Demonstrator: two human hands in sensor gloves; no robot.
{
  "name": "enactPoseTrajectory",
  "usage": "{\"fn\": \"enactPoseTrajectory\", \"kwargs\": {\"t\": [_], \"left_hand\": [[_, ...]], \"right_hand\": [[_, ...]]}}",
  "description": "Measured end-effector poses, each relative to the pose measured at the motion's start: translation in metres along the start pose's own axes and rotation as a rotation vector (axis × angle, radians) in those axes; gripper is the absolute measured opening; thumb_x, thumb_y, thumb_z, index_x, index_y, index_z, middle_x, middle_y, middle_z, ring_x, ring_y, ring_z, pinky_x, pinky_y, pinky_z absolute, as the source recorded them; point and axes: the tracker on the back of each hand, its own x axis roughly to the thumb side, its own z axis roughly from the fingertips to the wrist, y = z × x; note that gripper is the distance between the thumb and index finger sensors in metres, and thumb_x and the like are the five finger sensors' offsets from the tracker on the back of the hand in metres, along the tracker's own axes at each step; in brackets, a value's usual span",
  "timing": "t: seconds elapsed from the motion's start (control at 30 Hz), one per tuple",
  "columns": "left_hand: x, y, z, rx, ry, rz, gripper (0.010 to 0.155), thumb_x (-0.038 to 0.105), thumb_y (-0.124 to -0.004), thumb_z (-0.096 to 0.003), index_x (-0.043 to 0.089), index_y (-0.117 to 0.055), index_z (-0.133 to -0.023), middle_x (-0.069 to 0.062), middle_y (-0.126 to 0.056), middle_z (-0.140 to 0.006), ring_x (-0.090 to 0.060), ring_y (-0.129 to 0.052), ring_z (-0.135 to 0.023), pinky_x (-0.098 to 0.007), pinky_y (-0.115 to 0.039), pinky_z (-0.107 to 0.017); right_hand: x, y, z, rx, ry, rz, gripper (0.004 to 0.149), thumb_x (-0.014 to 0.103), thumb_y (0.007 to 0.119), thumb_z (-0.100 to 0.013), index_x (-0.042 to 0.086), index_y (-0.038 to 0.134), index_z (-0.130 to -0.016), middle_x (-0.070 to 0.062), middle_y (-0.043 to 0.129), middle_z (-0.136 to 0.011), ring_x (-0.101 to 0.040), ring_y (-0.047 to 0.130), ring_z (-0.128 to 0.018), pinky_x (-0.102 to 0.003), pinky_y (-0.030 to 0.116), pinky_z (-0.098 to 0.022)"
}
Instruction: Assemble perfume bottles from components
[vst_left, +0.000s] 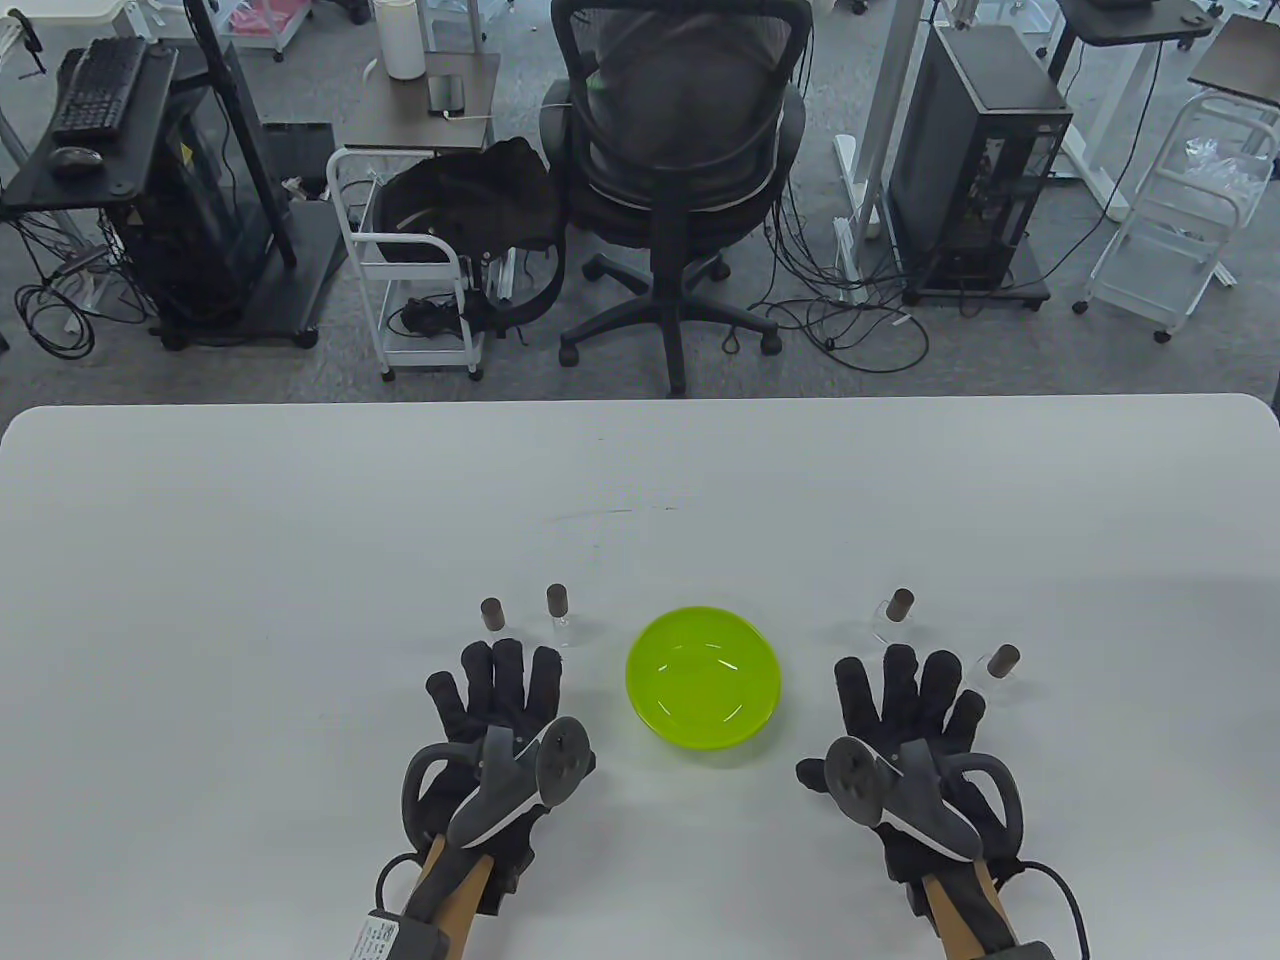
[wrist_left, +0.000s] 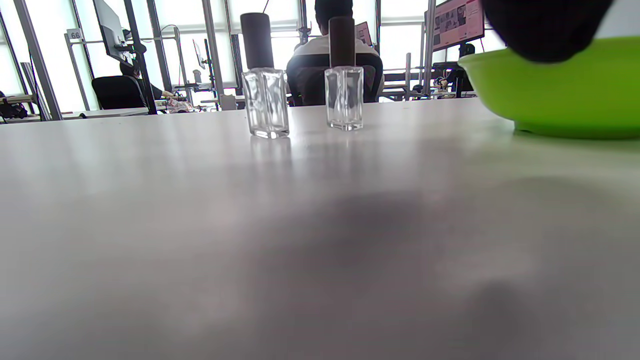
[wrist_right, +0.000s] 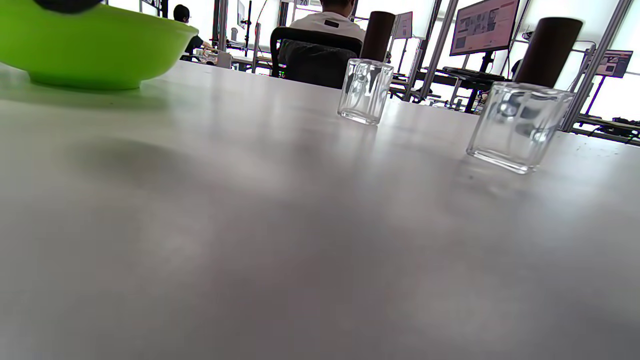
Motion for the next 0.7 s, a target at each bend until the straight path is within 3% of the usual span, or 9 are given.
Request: {"fn": "enactPoseTrajectory", "kwargs": {"t": [0.7], "left_hand": [[0.0032, 0.0001, 0.0008, -0.004, 0.003, -0.019, 0.104, 0.073, -0.063, -0.044, 0.02, -0.016, -0.119, -0.025, -0.02, -0.124, -0.057, -0.022, -0.114, -0.076, -0.022, -0.078]], "right_hand": [[0.0, 0.0013, 0.0026, 0.009, -0.001, -0.001, 0.099, 0.072, 0.052, -0.049, 0.014, 0.009, -0.116, -0.039, 0.008, -0.117, -0.076, 0.011, -0.1, -0.084, 0.028, -0.067]]}}
